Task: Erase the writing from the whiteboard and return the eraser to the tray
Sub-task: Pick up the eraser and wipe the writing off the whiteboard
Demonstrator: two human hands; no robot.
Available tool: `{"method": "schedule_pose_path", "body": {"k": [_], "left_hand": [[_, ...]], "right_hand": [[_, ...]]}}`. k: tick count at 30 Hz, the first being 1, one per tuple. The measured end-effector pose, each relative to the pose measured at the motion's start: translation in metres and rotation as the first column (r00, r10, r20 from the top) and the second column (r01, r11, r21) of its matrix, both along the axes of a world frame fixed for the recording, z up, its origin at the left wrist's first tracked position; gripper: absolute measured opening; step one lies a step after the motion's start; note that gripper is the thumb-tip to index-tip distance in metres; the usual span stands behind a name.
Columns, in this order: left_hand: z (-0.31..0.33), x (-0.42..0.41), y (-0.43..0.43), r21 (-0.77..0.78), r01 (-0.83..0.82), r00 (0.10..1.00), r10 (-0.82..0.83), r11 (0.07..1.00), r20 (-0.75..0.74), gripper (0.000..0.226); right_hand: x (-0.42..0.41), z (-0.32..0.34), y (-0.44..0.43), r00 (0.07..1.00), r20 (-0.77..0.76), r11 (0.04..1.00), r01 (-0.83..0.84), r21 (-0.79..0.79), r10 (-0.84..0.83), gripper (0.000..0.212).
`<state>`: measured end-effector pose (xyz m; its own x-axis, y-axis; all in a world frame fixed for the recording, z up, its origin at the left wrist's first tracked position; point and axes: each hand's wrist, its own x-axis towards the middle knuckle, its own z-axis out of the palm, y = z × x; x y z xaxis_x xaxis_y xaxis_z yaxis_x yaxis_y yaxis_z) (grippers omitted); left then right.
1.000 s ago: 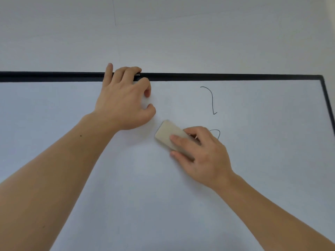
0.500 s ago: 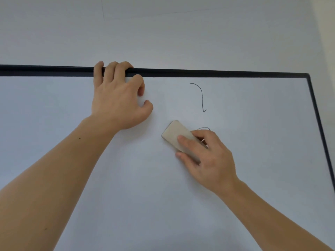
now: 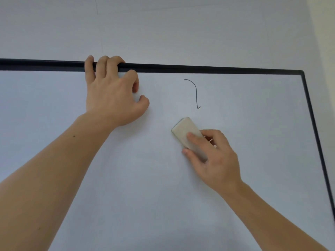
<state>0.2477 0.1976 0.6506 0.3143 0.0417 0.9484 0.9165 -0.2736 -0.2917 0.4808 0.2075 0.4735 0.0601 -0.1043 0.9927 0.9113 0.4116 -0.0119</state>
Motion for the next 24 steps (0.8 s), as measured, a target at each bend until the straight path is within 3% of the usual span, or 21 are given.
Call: {"method": "schedule_pose_path", "body": {"k": [3, 8, 13, 20, 22, 24], "left_hand": [[0.000, 0.000, 0.000, -0.002, -0.007, 1.000, 0.007, 1.000, -0.003, 0.033], [0.000, -0.001, -0.002, -0.012, -0.025, 1.000, 0.025, 1.000, -0.010, 0.034], [0.006, 0.003, -0.005, -0.009, -0.044, 0.997, 0.043, 0.999, -0.058, 0.037], [0.007, 0.032, -0.001, -0.012, -0.032, 0.990, 0.030, 0.999, -0.135, 0.037], [0.005, 0.033, 0.001, 0.001, -0.029, 0.992, 0.029, 1.000, -0.123, 0.036], [0.005, 0.033, 0.002, 0.008, -0.025, 0.992, 0.026, 1.000, -0.121, 0.036]], "right_hand": [[0.013, -0.001, 0.000, 1.000, -0.023, 1.000, 0.006, 0.002, -0.006, 0.035], [0.036, 0.019, 0.004, 0.980, -0.187, 0.998, 0.063, -0.009, -0.063, 0.036], [0.038, 0.042, 0.005, 0.936, -0.352, 0.999, 0.009, -0.053, -0.027, 0.037], [0.009, 0.042, 0.002, 0.999, 0.013, 0.997, 0.035, 0.063, -0.035, 0.034], [0.017, 0.048, 0.003, 0.996, 0.048, 0.994, 0.076, 0.074, -0.080, 0.033], [0.031, 0.058, 0.004, 0.995, -0.019, 0.994, 0.101, 0.049, -0.100, 0.034]]}}
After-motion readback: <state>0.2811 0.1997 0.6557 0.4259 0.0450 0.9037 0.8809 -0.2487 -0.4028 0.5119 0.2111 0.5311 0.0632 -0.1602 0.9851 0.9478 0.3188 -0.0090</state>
